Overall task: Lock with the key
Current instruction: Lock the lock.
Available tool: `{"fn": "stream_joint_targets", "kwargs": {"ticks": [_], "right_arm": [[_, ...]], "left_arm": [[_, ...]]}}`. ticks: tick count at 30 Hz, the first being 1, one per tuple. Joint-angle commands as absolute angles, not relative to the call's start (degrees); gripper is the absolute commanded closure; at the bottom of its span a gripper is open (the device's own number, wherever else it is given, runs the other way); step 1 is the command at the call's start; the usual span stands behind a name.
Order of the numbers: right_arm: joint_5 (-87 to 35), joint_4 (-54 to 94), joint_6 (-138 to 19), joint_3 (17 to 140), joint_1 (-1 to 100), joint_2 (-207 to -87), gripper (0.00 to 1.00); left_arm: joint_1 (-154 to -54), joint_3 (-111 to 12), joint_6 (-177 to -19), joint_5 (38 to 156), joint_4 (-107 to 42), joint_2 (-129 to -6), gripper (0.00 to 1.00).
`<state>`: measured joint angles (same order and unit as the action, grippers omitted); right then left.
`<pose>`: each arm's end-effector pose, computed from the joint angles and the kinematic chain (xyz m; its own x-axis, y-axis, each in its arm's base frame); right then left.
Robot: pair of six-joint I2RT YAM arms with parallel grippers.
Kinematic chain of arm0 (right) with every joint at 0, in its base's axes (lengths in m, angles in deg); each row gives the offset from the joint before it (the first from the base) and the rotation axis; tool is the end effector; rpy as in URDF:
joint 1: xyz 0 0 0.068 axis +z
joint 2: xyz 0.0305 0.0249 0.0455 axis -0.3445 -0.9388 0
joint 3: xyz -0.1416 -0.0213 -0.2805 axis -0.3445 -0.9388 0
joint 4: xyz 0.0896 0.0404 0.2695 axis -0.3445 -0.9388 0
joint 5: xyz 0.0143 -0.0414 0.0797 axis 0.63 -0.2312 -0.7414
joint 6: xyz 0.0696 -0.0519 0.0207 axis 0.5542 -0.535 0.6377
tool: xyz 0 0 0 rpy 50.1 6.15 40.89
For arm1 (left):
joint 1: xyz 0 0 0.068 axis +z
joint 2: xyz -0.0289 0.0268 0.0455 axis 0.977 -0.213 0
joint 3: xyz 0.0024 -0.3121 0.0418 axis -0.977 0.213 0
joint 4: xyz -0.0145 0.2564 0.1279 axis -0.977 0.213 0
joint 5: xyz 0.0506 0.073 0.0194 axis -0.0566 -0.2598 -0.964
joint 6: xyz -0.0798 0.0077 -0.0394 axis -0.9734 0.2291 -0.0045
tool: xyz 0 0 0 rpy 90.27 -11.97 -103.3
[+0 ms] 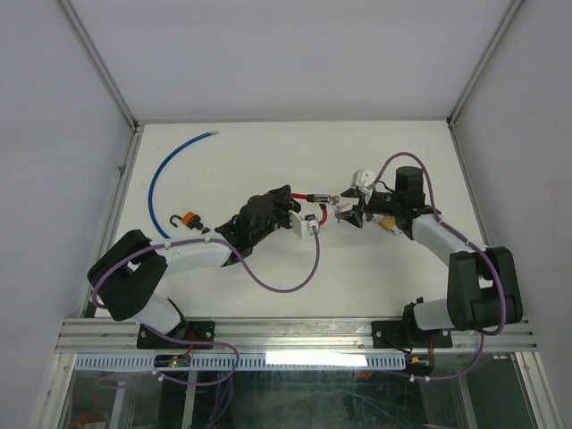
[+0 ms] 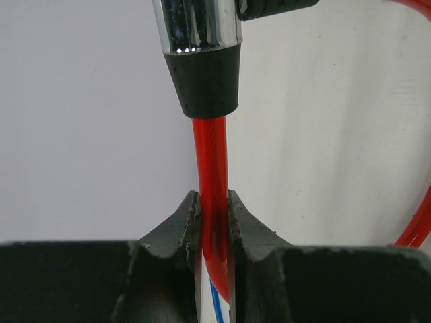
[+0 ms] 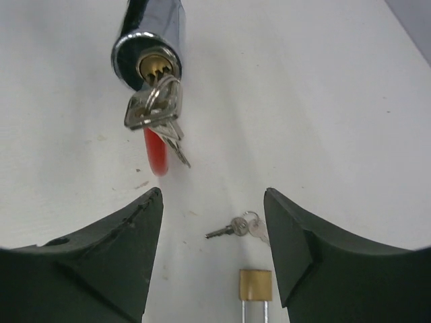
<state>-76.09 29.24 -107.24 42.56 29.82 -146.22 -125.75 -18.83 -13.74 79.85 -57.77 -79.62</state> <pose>0.2963 0.1188 0.2226 0.1243 -0.3318 -0.9351 -0.9459 0.2452 -0.2127 0.2658 -0.2767 0.2187 0.5424 0.8074 -0.2322 0.3892 0.0035 0.9212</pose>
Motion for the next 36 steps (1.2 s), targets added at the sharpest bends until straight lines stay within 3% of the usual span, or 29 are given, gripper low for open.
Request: {"fn": "stream_joint_targets", "kwargs": {"ticks": [1,8,15,20,25,36], "right_arm": [[-78.06,21.01,-118.07,45.74,26.05,-141.51,0.36],[-84.49,14.39,-116.09,49.27,19.19,-137.4,0.37],[-88.35,14.6,-74.72,59.71,18.61,-136.85,0.37],[-88.2,16.17,-60.19,59.93,19.56,-138.05,0.37],[-87.11,24.05,-53.6,55.42,22.05,-141.24,0.47],[-83.56,21.05,-56.82,55.51,26.13,-144.14,0.54]], "left_arm": [[-125.79,-19.45,-14.51,78.19,-54.88,-80.25,1.0],[-125.8,-19.69,-15.01,78.47,-54.14,-80.12,1.0],[-125.69,-19.82,-15.19,78.71,-53.89,-80.73,1.0],[-125.69,-19.97,-15.3,78.7,-53.71,-80.77,1.0],[-125.72,-19.98,-15.23,78.79,-53.39,-80.6,1.0],[-125.7,-20.07,-15.19,78.9,-53.13,-80.55,1.0]]}}
